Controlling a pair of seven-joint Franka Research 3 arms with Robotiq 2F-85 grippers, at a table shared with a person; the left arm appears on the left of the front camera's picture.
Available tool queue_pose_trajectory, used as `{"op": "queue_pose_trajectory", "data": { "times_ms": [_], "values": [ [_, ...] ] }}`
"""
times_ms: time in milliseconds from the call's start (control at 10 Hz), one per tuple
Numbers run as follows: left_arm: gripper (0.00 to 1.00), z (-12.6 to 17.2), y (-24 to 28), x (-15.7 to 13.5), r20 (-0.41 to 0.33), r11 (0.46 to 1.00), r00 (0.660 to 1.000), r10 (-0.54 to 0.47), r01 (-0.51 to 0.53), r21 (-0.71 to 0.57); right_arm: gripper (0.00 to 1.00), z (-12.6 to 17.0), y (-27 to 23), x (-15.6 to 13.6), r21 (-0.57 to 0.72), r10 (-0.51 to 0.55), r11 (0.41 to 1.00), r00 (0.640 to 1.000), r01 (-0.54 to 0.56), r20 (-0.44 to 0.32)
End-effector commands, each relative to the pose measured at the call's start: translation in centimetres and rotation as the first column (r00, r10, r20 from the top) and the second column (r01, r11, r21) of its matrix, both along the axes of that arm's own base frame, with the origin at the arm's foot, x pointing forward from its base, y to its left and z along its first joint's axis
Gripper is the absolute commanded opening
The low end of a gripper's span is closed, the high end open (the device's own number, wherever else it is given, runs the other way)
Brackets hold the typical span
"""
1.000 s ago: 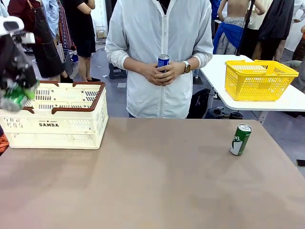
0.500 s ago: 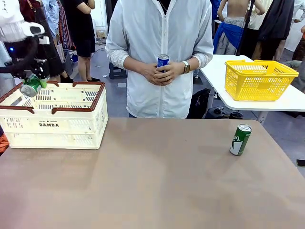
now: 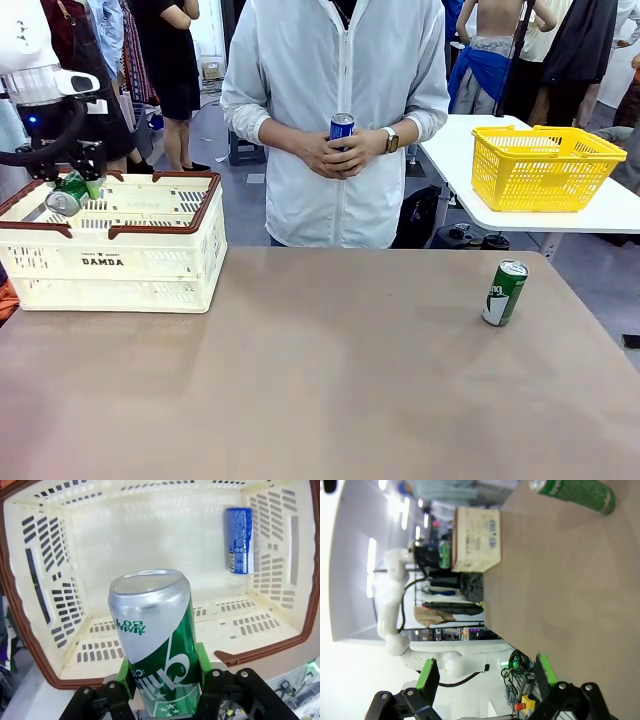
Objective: Place the drinks into the Shopping basket.
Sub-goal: Pick up one drink and place it into the Shopping basket.
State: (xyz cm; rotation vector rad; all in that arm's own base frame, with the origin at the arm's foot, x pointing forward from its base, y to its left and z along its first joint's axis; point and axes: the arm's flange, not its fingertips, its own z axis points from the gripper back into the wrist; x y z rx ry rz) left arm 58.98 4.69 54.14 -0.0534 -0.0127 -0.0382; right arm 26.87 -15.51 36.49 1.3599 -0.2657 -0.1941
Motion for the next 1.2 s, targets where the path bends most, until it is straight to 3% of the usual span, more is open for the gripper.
{"op": "queue_pose_trajectory", "data": {
  "times_ms": [0,100,300,500,700,1100],
  "values": [
    [0.00,-0.1,0.1,-0.1,-0.013,1.000,1.000,0.002,-0.002,-0.002,1.00,0.5,-0.2,-0.2,0.000,0.011,1.000,1.000,-0.011,-0.022],
    [0.00,-0.6,-0.6,-0.1,0.127,0.999,0.991,0.033,-0.036,0.019,1.00,0.5,-0.2,-0.2,0.000,0.011,1.000,1.000,-0.011,-0.022],
    [0.00,-2.0,-0.9,1.9,0.167,0.999,0.985,0.036,-0.039,0.018,1.00,0.5,-0.2,-0.2,0.000,0.011,1.000,1.000,-0.011,-0.022],
    [0.00,-4.4,-0.9,3.5,0.141,0.999,0.989,0.035,-0.038,0.021,1.00,0.5,-0.2,-0.2,0.000,0.011,1.000,1.000,-0.011,-0.022],
    [0.00,-7.3,-0.4,4.4,0.058,0.999,0.997,0.044,-0.045,0.019,1.00,0.5,-0.2,-0.2,0.000,0.011,1.000,1.000,-0.011,-0.022],
    [0.00,-13.4,-0.1,6.0,-0.031,0.999,0.999,0.044,-0.045,-0.013,1.00,0.5,-0.2,-0.2,0.000,0.011,1.000,1.000,-0.011,-0.022]
  ]
}}
